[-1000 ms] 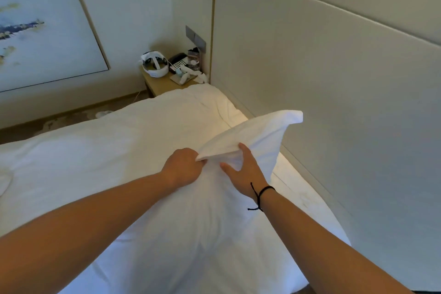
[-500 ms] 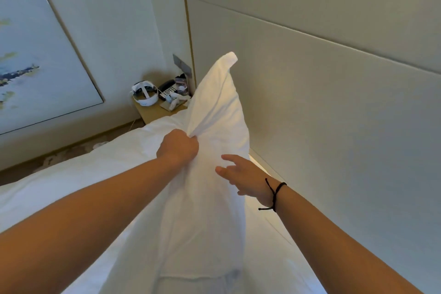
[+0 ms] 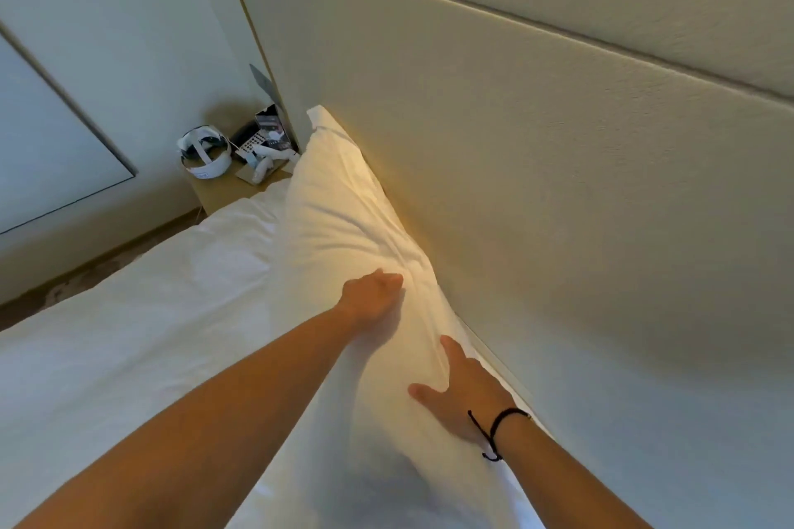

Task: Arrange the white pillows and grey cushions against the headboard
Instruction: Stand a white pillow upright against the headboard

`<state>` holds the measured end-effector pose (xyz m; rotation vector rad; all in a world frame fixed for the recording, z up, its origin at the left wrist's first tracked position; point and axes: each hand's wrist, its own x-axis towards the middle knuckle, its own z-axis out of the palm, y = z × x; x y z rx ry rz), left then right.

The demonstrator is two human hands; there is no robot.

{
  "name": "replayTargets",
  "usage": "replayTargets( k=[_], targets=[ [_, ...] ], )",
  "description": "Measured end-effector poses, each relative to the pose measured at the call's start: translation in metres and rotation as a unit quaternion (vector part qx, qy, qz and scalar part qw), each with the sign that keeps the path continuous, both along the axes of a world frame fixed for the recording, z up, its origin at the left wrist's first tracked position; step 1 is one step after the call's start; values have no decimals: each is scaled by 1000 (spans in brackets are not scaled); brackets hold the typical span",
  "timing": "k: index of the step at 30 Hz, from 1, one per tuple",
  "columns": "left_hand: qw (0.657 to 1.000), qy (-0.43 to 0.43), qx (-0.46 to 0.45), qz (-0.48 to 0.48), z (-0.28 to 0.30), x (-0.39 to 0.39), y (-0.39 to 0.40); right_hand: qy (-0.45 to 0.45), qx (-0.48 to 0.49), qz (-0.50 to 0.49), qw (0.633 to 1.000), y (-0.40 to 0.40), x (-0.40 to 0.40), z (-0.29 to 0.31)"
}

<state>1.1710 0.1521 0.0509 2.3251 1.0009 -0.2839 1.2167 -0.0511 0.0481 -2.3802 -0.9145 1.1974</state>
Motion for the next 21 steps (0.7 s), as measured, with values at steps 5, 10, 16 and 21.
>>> replayTargets(
  k=[5,10,16,21],
  targets=[
    [987,13,68,142,-37,-28,-24,-68,2,-57,996,-11,-20,-12],
    [952,-30,-10,304,-47,-60,-32,-80,-20,-14,996,-14,-35,-13],
    [936,-80,-68,336,-41,-65,-30,-174,109,-39,978,6,13,15],
    [920,-164,-142,326,-13,-35,-47,-296,157,-15,942,18,73,60]
  ],
)
